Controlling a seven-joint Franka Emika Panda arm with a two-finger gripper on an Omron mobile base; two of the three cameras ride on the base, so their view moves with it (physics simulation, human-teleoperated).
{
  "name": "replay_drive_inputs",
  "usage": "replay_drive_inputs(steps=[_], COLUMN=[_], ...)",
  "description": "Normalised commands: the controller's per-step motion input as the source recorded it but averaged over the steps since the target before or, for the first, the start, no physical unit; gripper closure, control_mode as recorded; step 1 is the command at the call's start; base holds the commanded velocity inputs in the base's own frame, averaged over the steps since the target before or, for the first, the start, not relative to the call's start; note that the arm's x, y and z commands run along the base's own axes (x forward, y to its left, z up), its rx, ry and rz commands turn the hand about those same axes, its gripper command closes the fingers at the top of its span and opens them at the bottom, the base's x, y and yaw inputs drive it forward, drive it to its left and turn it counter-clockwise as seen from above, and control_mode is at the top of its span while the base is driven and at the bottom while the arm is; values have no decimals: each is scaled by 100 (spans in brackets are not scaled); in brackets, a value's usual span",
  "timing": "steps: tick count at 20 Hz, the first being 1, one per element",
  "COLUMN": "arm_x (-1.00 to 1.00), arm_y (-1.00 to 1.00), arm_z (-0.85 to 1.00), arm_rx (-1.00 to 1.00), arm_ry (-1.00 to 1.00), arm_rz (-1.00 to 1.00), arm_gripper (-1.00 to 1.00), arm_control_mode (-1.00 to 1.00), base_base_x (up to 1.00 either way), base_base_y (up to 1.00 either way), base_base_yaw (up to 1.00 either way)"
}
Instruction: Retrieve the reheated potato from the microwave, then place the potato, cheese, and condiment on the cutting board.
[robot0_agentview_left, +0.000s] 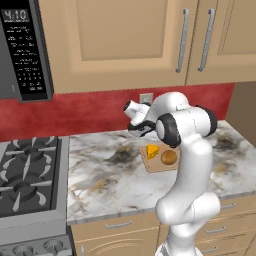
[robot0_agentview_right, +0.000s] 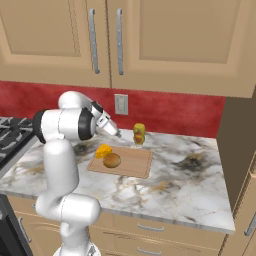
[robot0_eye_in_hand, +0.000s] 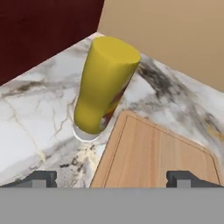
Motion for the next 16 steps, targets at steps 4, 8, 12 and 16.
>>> replay_drive_inputs(steps=[4,8,12,16], arm_x=[19,24,21,21], arm_y=[-13,-3,-5,-13], arm_z=[0,0,0,0], arm_rx=[-5,-5,-7,-9], arm_ry=[-20,-21,-18,-11], arm_rz=[-15,-10,-9,-10], arm_gripper=[-100,-100,-100,-100], arm_control_mode=[-100,-100,-100,-100], base_base_x=[0,0,0,0], base_base_y=[0,0,0,0], base_base_yaw=[0,0,0,0])
